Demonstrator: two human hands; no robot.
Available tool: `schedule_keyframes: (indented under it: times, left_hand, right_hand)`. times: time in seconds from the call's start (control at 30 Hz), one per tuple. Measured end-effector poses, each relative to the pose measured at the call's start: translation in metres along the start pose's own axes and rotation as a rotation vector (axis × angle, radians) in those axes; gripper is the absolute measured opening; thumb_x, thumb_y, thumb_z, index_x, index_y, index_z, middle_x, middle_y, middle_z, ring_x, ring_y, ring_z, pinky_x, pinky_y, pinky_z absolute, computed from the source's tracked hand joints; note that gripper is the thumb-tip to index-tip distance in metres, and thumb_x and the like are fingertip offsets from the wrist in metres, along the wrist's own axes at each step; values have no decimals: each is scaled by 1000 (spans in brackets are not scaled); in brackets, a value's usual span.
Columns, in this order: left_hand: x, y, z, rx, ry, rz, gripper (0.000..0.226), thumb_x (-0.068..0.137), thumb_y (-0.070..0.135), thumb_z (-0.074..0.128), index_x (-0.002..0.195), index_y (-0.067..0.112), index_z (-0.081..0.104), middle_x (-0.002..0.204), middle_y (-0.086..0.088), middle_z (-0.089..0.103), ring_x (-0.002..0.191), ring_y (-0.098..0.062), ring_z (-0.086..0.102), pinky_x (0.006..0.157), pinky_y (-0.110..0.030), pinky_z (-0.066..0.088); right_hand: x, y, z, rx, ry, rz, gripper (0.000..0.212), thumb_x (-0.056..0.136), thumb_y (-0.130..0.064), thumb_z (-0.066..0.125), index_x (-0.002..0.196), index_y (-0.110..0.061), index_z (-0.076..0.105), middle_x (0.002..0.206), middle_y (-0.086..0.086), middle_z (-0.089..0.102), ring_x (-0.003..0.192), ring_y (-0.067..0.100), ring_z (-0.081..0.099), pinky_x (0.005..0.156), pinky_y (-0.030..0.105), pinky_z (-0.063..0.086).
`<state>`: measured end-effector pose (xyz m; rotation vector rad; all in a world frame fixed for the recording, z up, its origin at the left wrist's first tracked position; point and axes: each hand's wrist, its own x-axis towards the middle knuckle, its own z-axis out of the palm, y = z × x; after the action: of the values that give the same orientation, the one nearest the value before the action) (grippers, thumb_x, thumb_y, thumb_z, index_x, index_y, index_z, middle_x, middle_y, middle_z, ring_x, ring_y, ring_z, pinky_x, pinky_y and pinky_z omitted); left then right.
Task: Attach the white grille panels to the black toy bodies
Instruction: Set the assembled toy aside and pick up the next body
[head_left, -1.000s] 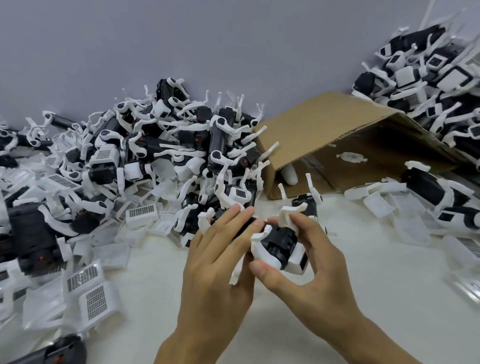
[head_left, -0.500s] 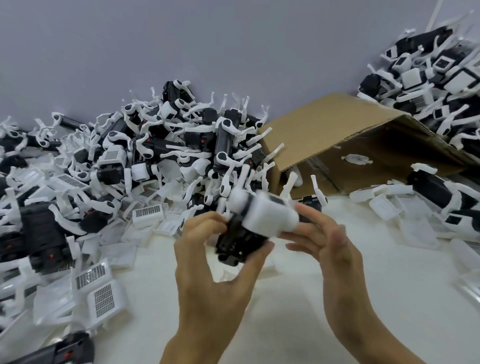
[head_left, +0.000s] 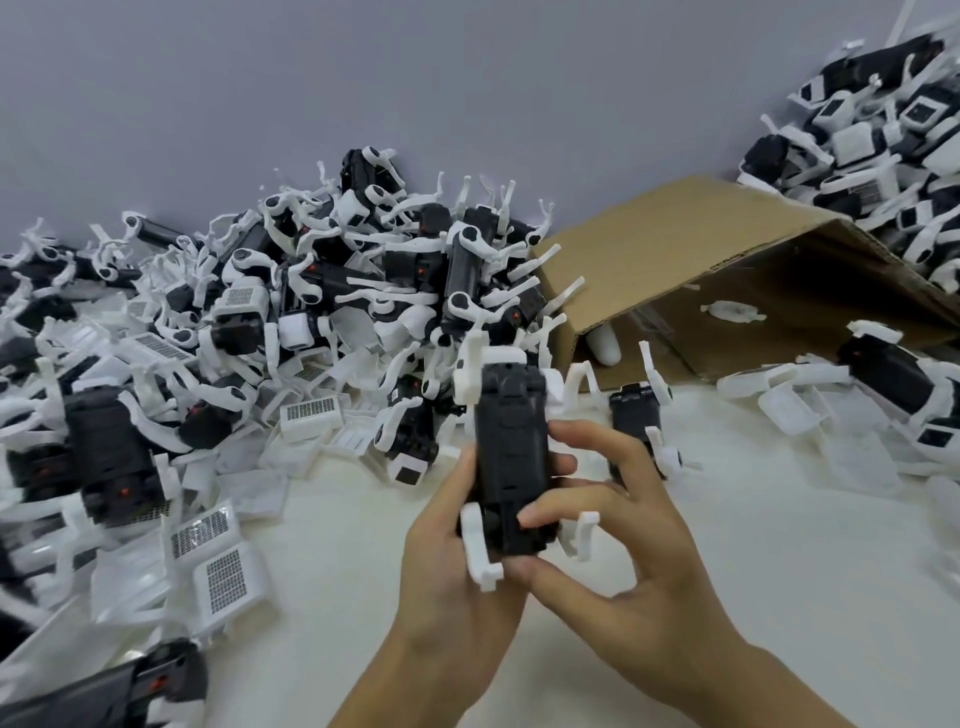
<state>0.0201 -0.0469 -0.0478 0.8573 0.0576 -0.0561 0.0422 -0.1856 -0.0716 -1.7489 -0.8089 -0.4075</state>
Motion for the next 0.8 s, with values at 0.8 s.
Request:
schedule_keyframes:
  times: [0.8]
  left_hand:
    - [1,-7,-3,-37,15,-8,57,98,43,38,94,4,79,91,-15,70,86,-22,69,76,-27,60]
  right_hand:
    - [-4,0,5,0,62,21,19,71,-20,85,86,-23,74,139,6,45,136,11,44,102,5,35]
